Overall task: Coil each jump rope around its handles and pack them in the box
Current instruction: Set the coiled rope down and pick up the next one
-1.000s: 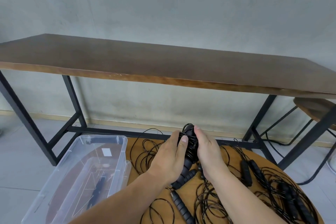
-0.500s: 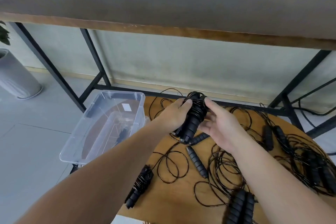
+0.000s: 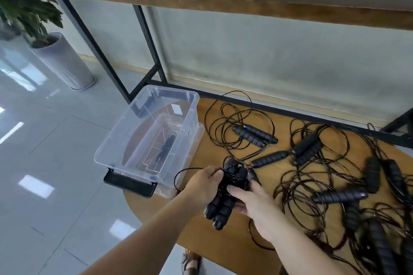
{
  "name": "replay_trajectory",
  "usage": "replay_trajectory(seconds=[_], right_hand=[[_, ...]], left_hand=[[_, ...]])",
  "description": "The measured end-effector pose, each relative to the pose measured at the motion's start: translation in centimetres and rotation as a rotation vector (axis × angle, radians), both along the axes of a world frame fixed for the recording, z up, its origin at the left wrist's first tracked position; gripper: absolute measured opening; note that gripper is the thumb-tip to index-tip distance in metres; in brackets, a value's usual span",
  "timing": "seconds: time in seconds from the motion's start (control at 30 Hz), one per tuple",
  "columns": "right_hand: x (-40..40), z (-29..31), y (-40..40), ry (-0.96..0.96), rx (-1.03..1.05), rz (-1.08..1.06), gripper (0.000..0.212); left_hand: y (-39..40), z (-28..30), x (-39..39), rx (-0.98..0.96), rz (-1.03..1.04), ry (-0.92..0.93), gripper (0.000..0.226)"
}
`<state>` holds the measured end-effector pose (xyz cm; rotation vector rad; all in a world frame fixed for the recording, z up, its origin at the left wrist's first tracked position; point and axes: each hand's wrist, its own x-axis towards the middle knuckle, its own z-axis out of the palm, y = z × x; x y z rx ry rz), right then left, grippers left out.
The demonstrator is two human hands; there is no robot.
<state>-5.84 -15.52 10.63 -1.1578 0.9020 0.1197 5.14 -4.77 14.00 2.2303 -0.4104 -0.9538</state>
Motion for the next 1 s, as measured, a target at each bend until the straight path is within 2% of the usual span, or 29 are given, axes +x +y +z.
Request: replay_trajectory(seconds=[0.2,0.33,0.47,0.57,1.0], right_hand=[[-0.2,-4.9,3.3,0.145,0.053,-0.005,0.031],[0.5,-8.1,5.7,0.203,0.116,-0.027,0.037],[1.6,-11.0,7.6,0.219,0.165,-0.063,0.042],[2.5,-12.3,8.8,0.226,0.190,-0.086,0.040],[2.3,-14.7,8.7,0.242,0.101,-0.055,0.036]], left_hand=[[3.3,-5.0,-0.7,0.073,0.143,0.152,0.033],[5.2,-7.7,-0.6,0.149,0.100,0.163,0.039],[7.2,-11.8,0.0,0.240,0.022,0.078,0.051],[7.8,-10.9,0.2,0.269,-0.010,0.027,0.044],[8.5,-12.9,-0.8,0.278,-0.164,-0.153,0.048]])
